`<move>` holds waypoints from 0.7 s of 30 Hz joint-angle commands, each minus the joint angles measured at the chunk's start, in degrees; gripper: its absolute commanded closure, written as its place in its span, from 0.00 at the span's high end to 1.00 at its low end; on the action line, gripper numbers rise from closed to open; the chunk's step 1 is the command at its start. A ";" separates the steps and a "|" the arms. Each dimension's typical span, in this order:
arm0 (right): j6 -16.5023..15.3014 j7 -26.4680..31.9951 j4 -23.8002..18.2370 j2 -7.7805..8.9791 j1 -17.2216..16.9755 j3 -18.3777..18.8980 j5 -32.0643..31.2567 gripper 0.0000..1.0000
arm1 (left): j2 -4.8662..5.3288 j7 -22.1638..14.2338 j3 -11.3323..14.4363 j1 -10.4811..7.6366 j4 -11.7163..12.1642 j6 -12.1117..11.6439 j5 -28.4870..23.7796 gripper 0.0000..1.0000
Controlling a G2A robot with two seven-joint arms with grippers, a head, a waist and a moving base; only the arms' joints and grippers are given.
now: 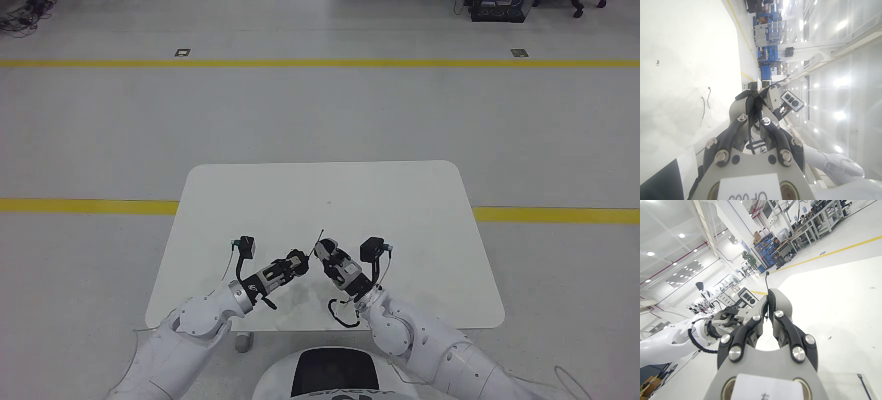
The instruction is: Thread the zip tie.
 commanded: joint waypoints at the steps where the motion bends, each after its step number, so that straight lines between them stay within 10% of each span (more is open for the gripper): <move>1: 0.00 0.15 0.07 -0.05 0.00 0.03 0.06 0.00 | 0.00 0.00 0.00 0.00 0.00 0.00 0.00 0.00; 21: 0.00 1.55 0.70 -0.46 -0.01 0.24 0.39 0.00 | 0.00 0.00 0.00 0.00 0.00 0.00 0.00 0.00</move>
